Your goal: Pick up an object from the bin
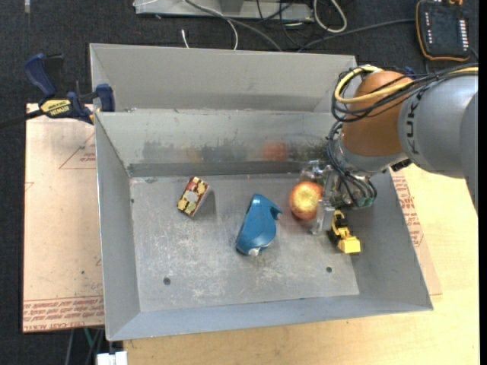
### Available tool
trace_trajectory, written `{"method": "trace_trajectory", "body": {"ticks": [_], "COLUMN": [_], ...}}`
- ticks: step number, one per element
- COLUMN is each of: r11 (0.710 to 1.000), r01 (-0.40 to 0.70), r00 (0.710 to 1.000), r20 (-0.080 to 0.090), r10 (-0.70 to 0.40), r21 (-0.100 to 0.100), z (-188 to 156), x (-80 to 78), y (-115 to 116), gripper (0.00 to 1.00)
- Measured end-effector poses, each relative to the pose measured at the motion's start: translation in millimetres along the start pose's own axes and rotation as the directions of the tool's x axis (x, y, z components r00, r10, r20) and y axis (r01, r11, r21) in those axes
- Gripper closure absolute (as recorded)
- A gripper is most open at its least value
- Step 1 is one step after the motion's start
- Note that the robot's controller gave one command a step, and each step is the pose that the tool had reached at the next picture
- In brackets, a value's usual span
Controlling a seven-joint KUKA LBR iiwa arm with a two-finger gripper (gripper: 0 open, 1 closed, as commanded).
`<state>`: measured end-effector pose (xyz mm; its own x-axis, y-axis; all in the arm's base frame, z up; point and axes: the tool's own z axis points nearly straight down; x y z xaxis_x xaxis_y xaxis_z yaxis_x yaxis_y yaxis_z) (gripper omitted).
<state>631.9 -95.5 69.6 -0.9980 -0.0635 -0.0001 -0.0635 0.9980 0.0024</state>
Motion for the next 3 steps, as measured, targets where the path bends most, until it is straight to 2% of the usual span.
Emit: {"method": "trace_trajectory", "body": {"ticks": [1, 2, 3], "r11": [0.994, 0.973, 0.998], "r01": [-0.107, -0.233, -0.07], "r00": [0.994, 0.973, 0.997], "r20": [0.015, -0.003, 0.016], "r10": [0.107, 0.233, 0.07], "r21": [0.003, -0.001, 0.003], "z": [-51, -29, 0], "x": [-3.2, 23.0, -3.7], "y": [7, 28, 27], "gripper": [0.0, 0.0, 0.0]}}
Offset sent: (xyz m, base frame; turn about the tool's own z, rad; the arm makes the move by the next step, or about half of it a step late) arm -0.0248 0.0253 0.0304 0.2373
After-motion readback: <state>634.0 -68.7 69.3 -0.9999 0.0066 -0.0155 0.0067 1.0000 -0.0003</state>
